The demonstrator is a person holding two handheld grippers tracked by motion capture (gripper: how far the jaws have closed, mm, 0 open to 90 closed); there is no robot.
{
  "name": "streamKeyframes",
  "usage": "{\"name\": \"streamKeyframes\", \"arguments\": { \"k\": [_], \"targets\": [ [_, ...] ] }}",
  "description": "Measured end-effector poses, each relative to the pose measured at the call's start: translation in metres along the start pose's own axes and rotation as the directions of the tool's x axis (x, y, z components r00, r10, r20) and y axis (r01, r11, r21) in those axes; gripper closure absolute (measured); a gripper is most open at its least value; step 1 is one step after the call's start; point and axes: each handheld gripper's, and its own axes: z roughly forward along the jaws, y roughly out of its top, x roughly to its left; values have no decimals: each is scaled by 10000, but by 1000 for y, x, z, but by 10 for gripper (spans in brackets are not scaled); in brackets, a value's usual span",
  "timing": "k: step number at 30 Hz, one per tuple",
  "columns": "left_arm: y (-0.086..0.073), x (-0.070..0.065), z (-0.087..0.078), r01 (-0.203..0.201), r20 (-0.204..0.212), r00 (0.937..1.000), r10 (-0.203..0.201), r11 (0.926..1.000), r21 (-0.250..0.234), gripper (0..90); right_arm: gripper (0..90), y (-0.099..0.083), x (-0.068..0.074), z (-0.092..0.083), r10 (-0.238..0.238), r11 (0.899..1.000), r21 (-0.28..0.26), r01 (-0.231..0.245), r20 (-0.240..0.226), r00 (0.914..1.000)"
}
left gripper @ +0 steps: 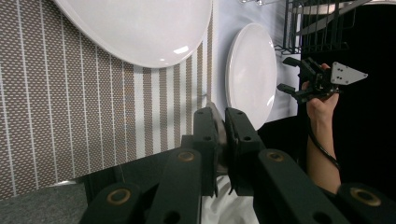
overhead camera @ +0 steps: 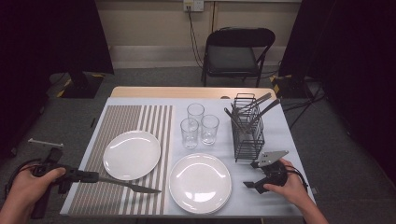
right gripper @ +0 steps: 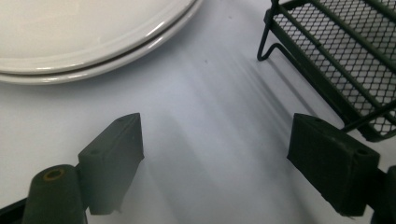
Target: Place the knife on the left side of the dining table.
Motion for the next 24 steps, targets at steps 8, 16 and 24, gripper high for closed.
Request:
{"name": "streamKeyframes", "arguments": {
  "k": [8,16,24],
  "targets": [
    [-1,1,0,33,46,10000,-33,10000,-90,838,178,16,8,-5,-369,9993,-10,368,-154,9992],
    [-2,2,0,11,87,10000,-11,10000,-12,837,178,40,15,-10,-784,9967,-231,775,-408,9961],
    [-3,2,0,0,29,10000,0,10000,-82,838,175,58,21,-6,-1042,9944,-263,1027,-628,9926]
  ]
}}
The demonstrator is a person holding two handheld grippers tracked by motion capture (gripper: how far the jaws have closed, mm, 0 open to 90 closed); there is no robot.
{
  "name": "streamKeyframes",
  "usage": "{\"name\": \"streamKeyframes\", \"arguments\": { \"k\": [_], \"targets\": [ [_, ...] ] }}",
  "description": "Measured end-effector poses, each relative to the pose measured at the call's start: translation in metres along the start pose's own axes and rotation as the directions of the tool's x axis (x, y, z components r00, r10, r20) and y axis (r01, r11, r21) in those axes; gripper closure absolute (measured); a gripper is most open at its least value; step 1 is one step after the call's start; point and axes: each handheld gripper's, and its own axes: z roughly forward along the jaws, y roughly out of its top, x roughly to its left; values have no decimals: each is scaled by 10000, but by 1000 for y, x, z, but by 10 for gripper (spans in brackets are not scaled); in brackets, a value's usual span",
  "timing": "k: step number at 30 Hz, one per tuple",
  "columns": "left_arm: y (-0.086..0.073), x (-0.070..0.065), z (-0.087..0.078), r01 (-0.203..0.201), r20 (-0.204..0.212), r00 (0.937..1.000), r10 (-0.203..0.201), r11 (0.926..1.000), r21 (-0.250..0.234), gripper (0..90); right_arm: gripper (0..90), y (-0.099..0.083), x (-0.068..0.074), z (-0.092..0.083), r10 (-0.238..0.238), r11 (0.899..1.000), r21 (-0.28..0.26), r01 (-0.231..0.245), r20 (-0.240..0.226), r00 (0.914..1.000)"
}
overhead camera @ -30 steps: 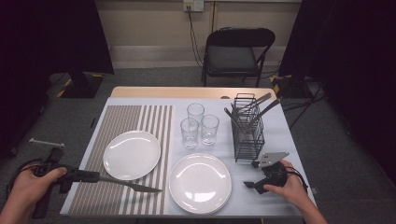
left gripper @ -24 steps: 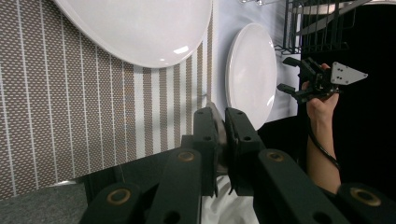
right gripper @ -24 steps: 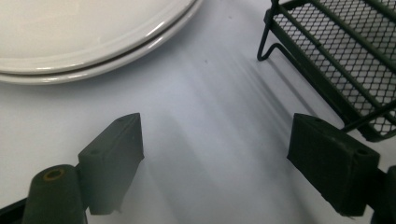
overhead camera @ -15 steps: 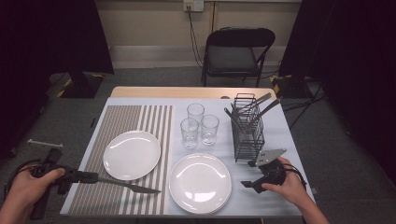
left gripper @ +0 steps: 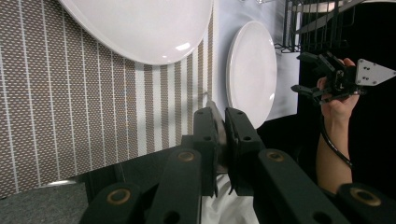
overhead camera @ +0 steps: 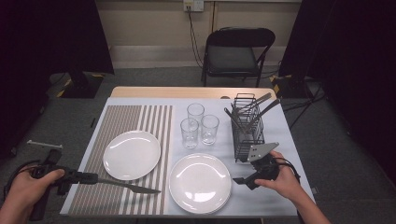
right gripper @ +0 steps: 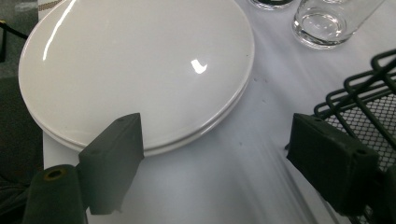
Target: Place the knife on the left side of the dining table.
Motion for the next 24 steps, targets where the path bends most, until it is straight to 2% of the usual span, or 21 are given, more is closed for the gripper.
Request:
{"name": "streamKeyframes", "arguments": {
  "k": [1,3,5,6,8,9,11,13,16,19,20,23,24],
  "targets": [
    [0,-1,0,117,88,9999,-117,9999,23,838,176,1,0,1,-9,10000,28,10,-24,10000],
    [0,-1,-1,-11,21,10000,11,10000,46,838,175,3,1,3,-54,10000,71,54,-41,10000],
    [0,-2,-2,26,16,10000,-26,10000,5,838,175,5,1,4,-65,10000,48,66,-23,10000],
    [0,-1,-3,-131,30,9999,130,9999,86,838,176,5,1,4,-40,10000,7,40,-73,10000],
    [0,-2,-2,42,62,10000,-42,10000,22,839,176,6,0,4,-42,10000,-16,42,-51,10000],
    [0,-1,-2,-11,41,10000,11,9998,187,838,176,6,0,4,-8,10000,-34,7,-96,10000],
    [-1,-2,-1,129,121,9998,-131,9998,171,838,175,6,0,4,2,10000,-23,-3,-99,10000],
    [-2,1,-1,-51,221,9997,43,9994,346,838,175,7,-1,5,-13,10000,-63,12,-131,9999],
    [-4,3,0,101,198,9997,-107,9996,281,838,175,8,-1,6,-6,10000,-81,5,-152,9999],
    [-5,7,0,91,333,9994,-99,9997,247,838,174,11,0,8,-78,9999,-136,76,-189,9998],
    [-6,7,0,166,315,9994,-172,9997,188,838,175,12,0,8,-98,9998,-149,95,-204,9997],
    [-6,10,-2,36,235,9997,-42,9996,266,838,174,18,3,12,-187,9998,-127,183,-329,9993],
    [-7,9,-1,150,292,9995,-155,9997,195,837,174,19,3,13,-201,9997,-129,196,-344,9992]
  ]
}}
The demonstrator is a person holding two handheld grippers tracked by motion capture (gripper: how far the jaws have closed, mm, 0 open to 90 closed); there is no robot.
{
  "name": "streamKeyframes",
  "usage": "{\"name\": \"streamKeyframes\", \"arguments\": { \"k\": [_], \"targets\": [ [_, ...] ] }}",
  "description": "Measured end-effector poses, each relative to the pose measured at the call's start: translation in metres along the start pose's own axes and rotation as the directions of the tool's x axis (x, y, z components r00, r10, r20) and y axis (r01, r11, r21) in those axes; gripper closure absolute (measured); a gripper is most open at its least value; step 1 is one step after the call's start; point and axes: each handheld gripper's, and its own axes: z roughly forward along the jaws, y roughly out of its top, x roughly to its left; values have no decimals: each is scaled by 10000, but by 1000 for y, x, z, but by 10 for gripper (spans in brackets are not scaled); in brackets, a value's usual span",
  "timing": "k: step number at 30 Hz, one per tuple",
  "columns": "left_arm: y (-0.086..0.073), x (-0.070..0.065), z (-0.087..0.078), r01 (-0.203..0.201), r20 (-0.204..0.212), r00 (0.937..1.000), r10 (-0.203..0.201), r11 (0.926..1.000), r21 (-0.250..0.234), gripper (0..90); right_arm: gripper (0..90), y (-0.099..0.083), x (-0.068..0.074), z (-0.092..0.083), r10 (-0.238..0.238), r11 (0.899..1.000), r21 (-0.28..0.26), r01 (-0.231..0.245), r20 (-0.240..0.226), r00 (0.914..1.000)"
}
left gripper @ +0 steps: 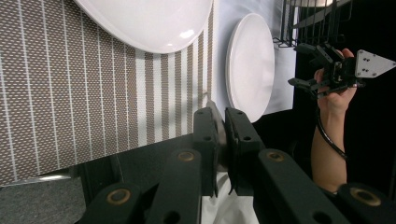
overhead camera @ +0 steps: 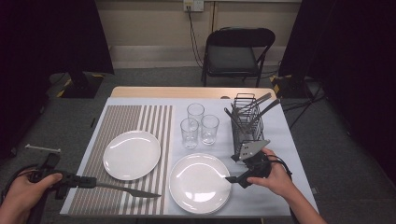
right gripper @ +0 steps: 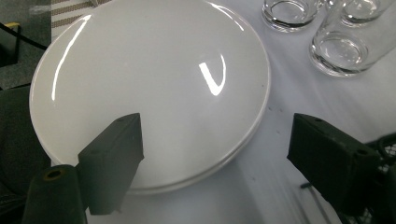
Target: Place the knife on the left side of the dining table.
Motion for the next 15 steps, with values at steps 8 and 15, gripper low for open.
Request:
{"name": "streamKeyframes", "arguments": {
  "k": [8,15],
  "targets": [
    [1,0,-1,-132,-119,9998,133,9999,54,836,178,14,5,9,-157,9998,-97,154,-289,9995],
    [1,1,-1,-55,-163,9999,54,10000,-49,833,178,22,9,17,-302,9995,-113,297,-458,9985]
  ]
}}
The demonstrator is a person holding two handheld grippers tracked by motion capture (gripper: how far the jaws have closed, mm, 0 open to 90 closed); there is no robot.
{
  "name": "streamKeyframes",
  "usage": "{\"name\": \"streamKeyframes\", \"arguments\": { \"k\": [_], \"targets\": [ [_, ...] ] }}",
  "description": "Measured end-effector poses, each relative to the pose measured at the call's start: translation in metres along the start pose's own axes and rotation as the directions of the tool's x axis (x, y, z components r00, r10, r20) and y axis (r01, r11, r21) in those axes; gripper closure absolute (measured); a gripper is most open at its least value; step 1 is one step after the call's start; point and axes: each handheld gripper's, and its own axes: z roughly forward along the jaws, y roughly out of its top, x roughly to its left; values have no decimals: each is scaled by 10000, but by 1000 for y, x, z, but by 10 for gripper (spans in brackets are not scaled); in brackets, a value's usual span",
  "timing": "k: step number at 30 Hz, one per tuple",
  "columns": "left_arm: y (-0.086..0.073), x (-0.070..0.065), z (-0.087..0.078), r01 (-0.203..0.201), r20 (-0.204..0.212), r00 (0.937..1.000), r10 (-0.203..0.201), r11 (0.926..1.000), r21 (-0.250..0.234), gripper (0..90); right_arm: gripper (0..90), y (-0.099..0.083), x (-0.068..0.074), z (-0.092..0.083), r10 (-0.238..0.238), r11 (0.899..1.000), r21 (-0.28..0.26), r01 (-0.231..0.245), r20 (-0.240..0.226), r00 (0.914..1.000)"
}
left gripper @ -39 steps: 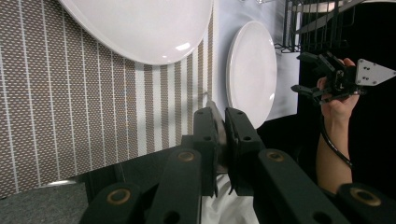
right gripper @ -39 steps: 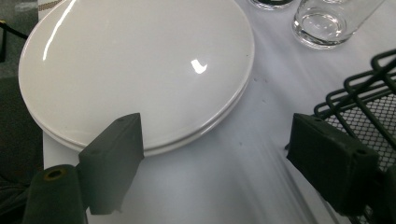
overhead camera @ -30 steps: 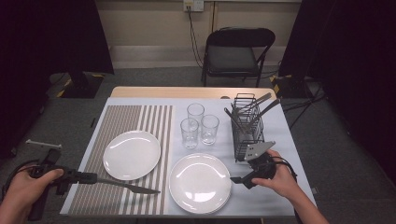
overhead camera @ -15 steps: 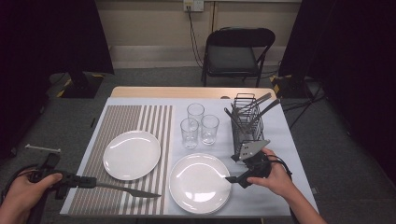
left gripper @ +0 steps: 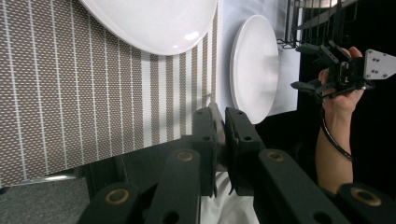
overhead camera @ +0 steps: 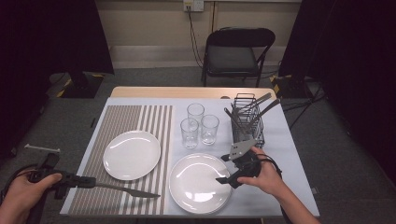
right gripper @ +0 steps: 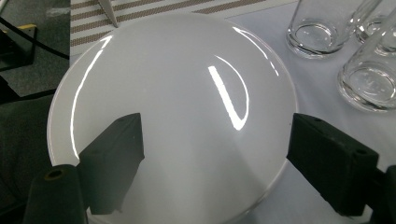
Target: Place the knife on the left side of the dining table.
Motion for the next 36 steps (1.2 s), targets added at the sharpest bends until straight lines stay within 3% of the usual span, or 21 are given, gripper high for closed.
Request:
{"name": "streamKeyframes", "arguments": {
  "k": [4,6,13,21,24,28,36],
  "targets": [
    [0,-1,0,41,-46,10000,-41,10000,48,832,178,4,2,4,-73,10000,-6,72,-130,9999],
    [1,0,-1,-122,-124,9998,124,9999,107,830,178,7,3,6,-62,10000,-46,61,-182,9998],
    [0,0,1,207,-206,9996,-209,9997,-112,823,177,15,6,13,-185,9998,-46,183,-379,9991],
    [0,4,0,49,-408,9992,-48,10000,12,812,178,26,11,24,-367,9993,-132,360,-598,9975],
    [0,4,1,181,-484,9987,-186,9998,-117,808,180,28,14,27,-283,9995,-174,272,-664,9974],
    [0,5,1,-72,-655,9978,66,9999,-89,805,180,31,16,33,-384,9991,-182,371,-756,9964],
    [0,7,1,2,-673,9977,-7,10000,-78,801,179,36,19,39,-447,9989,-194,432,-892,9950]
  ]
}}
